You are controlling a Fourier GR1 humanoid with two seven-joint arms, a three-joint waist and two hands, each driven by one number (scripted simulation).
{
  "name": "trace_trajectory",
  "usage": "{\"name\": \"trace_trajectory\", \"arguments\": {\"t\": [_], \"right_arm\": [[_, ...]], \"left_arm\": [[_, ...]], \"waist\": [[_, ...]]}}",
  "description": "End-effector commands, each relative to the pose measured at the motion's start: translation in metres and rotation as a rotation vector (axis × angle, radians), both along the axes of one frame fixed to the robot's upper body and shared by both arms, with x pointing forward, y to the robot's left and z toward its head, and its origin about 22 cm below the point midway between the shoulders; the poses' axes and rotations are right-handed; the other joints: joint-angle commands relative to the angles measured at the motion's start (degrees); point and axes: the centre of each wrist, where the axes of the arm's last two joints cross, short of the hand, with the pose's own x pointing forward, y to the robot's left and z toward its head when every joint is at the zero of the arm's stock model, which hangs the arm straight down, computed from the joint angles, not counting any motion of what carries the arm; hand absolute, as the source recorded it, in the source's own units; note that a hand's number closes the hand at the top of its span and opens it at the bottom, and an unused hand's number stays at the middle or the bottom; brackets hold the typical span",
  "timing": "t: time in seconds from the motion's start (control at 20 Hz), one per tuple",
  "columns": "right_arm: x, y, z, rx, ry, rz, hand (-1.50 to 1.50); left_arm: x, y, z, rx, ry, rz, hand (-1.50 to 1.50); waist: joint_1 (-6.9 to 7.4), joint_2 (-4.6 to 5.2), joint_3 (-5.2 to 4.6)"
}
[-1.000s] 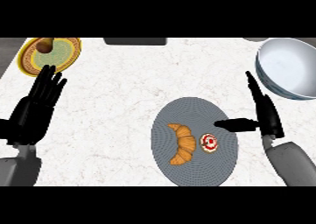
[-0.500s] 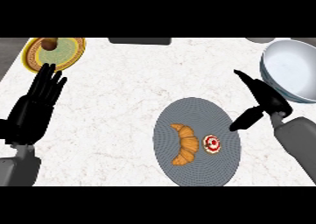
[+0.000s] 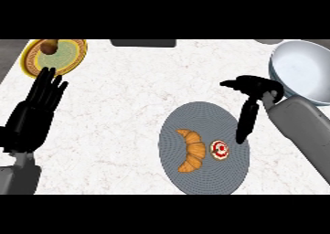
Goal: Pick the cupcake from the placemat and place it in the bowl
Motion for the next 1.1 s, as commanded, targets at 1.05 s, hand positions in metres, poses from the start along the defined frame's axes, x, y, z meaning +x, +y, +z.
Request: {"name": "trace_trajectory", "arguments": {"t": [1.05], "right_arm": [[-0.057,0.022,-0.053,-0.02,-0.073,-0.017,-1.5]], "left_arm": [[-0.014,0.015,0.008,-0.008,0.012,0.008,0.0]], "waist": [[-0.94,0.04,0.16]]}}
